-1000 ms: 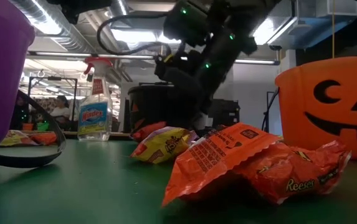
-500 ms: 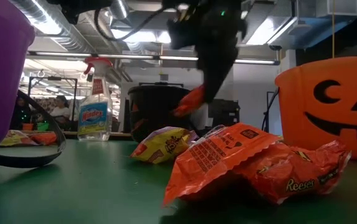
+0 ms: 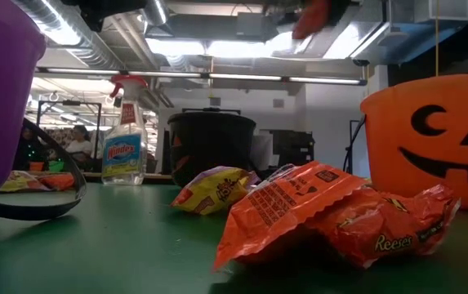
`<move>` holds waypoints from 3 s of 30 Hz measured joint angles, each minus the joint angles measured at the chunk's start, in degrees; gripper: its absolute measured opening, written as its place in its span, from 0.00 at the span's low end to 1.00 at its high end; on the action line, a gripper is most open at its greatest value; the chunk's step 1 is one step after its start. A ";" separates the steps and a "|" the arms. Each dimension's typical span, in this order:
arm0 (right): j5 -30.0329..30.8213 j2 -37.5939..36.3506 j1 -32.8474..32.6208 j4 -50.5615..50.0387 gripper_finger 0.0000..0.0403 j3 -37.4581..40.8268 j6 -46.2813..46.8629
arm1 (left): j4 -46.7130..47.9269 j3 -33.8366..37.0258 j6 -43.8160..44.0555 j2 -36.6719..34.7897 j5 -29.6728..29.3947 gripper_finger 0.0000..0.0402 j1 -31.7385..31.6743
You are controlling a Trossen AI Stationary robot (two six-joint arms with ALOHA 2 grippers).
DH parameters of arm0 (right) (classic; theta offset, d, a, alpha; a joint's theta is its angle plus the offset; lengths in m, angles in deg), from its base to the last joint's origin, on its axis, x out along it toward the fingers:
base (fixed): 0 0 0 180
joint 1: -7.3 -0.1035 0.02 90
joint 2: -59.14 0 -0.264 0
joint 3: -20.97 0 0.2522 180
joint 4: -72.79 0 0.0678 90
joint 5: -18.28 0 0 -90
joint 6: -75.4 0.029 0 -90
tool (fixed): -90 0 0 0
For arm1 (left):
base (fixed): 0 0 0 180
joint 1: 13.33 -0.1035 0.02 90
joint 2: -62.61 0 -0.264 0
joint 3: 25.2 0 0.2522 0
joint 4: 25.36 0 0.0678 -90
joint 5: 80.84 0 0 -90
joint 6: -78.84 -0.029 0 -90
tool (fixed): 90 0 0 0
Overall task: Sort candy
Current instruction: Put the orange candy into the orange bucket, then put the yellow candy into the violet bucket
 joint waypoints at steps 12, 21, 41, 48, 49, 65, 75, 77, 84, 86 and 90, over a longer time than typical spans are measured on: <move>12.34 -24.49 -6.83 0.16 0.09 16.83 19.70 | -0.07 0.00 0.00 -0.02 0.87 0.39 0.02; 10.46 -39.28 -6.71 7.37 0.09 46.21 31.25 | -0.07 0.00 0.00 -0.02 0.89 0.39 0.02; 7.08 -42.72 -6.71 17.11 0.15 58.31 35.22 | -0.07 0.00 0.00 0.00 0.87 0.39 0.00; 7.10 -42.72 -6.71 17.14 0.34 58.31 35.22 | -0.07 0.00 -0.01 -0.02 0.87 0.39 0.00; 7.10 -42.72 -6.71 17.21 0.36 58.31 35.21 | -0.07 0.00 -0.02 -0.02 0.87 0.39 0.00; 21.76 -42.47 -6.71 35.28 0.43 50.16 21.92 | -0.68 0.00 -0.02 0.00 0.85 0.39 0.00; 10.53 -30.00 -6.73 65.45 0.43 50.10 -0.70 | -1.90 0.00 -0.02 -0.01 0.85 0.39 0.00; 10.50 -26.13 -6.82 66.95 0.43 50.10 -6.07 | -1.90 0.00 -0.02 -0.02 0.86 0.39 0.00; 13.41 -13.43 -7.10 74.31 0.43 50.14 -12.87 | -2.03 0.00 -0.02 -0.01 0.85 0.39 0.00; 13.55 -10.37 -7.10 76.76 0.43 50.14 -14.75 | -2.03 0.00 -0.02 -0.02 0.85 0.39 0.00; 13.07 -5.88 -7.10 79.73 0.43 50.14 -16.42 | -2.03 0.02 -0.03 -0.02 0.85 0.39 0.00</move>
